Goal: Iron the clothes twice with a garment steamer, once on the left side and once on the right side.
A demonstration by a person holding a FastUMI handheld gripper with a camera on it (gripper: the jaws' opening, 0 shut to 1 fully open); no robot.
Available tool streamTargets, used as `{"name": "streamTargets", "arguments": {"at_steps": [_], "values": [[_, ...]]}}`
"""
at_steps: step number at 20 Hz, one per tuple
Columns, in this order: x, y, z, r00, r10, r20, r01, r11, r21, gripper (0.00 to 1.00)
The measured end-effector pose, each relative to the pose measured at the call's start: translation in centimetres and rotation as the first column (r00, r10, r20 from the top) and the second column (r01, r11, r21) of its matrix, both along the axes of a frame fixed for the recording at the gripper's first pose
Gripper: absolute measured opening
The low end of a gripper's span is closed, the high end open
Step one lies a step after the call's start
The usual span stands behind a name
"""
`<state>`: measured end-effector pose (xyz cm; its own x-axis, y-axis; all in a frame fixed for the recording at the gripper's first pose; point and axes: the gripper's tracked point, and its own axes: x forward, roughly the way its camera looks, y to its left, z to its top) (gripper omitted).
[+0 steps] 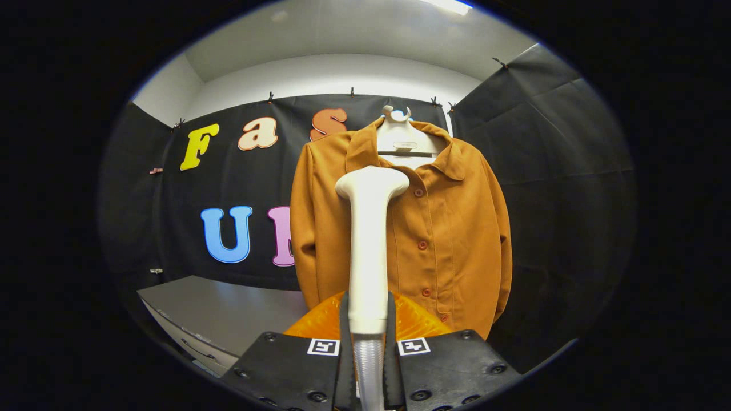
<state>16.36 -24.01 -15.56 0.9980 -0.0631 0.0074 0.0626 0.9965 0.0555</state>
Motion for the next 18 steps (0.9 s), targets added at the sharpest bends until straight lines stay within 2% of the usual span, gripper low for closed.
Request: {"name": "streamTargets", "arguments": {"at_steps": [3, 8, 18], "values": [[0.3, -0.2, -1.4, 1.0, 0.007, -0.015, -0.007, 1.0, 0.008, 0.22], [0.2, -1.1, -6.5, 0.994, 0.009, -0.111, -0.004, 0.999, 0.049, 0.22], [-0.9, -2.2, -13.5, 0.967, 0.0, -0.254, 0.013, 0.999, 0.049, 0.22]]}}
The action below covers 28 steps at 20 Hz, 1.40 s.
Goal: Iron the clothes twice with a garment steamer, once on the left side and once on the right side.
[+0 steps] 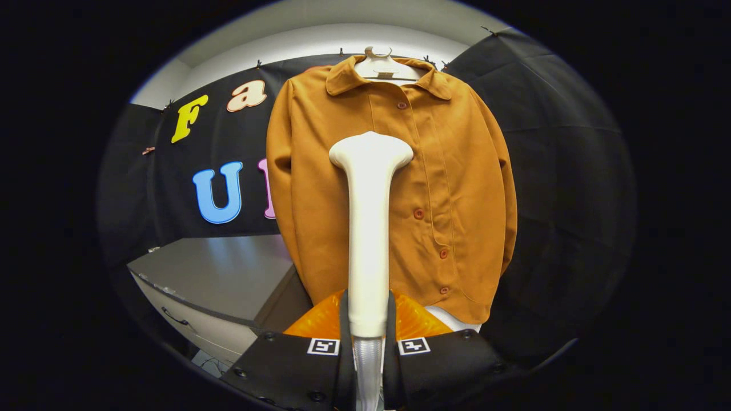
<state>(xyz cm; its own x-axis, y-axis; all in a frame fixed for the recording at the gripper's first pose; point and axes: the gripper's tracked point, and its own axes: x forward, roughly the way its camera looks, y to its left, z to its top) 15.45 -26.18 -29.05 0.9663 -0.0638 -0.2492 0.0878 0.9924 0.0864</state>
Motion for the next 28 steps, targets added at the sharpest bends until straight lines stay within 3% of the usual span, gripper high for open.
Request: {"name": "streamTargets", "arguments": {"at_steps": [11, 19, 22, 28], "values": [[-3.3, -0.6, -7.3, 0.984, -0.012, -0.177, 0.014, 1.0, 0.008, 0.22], [-6.4, 0.2, -7.5, 0.98, 0.041, -0.196, -0.039, 0.999, 0.014, 0.22], [-9.4, 0.2, -3.2, 0.991, 0.055, -0.124, -0.051, 0.998, 0.031, 0.22], [-9.0, -1.2, 11.3, 0.991, 0.026, 0.128, -0.031, 0.999, 0.034, 0.22]]}}
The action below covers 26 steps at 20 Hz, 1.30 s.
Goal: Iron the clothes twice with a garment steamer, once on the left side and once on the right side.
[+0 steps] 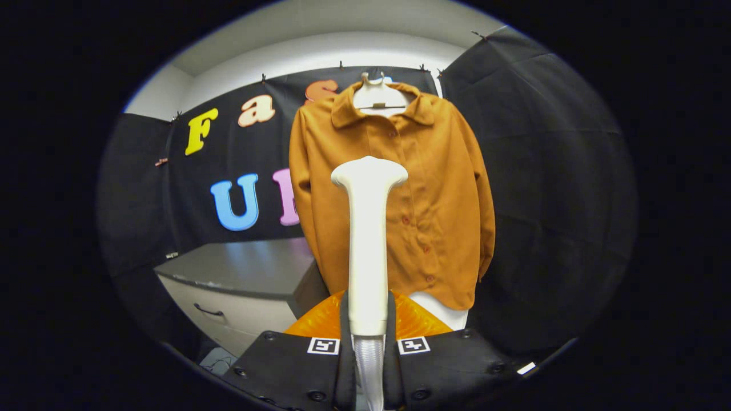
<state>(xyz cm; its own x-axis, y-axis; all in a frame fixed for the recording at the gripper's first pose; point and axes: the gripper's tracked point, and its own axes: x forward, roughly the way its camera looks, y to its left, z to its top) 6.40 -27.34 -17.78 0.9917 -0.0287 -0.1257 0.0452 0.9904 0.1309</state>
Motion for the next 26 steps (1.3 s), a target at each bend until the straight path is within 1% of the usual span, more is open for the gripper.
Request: {"name": "streamTargets", "arguments": {"at_steps": [2, 5, 7, 10, 13, 17, 23, 26], "values": [[0.0, -0.6, 4.3, 0.997, -0.012, 0.073, 0.012, 1.0, 0.0, 0.22], [0.1, -2.0, 9.3, 0.99, -0.034, 0.136, 0.037, 0.999, -0.021, 0.22], [0.4, -2.9, 11.7, 0.984, -0.049, 0.174, 0.053, 0.998, -0.021, 0.22], [1.5, -5.0, 13.2, 0.974, -0.072, 0.214, 0.077, 0.997, -0.018, 0.22], [3.3, -7.0, 12.5, 0.972, -0.09, 0.219, 0.092, 0.996, -0.001, 0.22], [6.1, -9.3, 9.5, 0.979, -0.112, 0.171, 0.112, 0.994, 0.013, 0.22], [10.2, -11.2, 4.7, 0.99, -0.098, 0.103, 0.096, 0.995, 0.022, 0.22], [11.2, -11.3, 1.8, 0.994, -0.091, 0.06, 0.09, 0.996, 0.021, 0.22]]}}
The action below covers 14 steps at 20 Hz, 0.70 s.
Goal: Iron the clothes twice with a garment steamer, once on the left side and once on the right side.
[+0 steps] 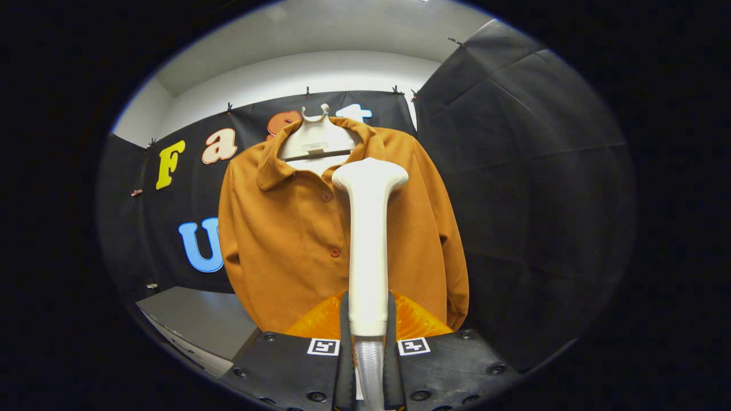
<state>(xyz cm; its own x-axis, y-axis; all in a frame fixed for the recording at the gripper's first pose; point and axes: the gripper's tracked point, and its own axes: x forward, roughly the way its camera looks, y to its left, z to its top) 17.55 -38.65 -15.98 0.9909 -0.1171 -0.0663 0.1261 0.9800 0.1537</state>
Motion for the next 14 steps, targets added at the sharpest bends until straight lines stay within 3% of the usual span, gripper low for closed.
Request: {"name": "streamTargets", "arguments": {"at_steps": [14], "values": [[-2.6, 0.0, -14.7, 0.967, 0.004, -0.256, 0.004, 1.0, 0.03, 0.22]]}}
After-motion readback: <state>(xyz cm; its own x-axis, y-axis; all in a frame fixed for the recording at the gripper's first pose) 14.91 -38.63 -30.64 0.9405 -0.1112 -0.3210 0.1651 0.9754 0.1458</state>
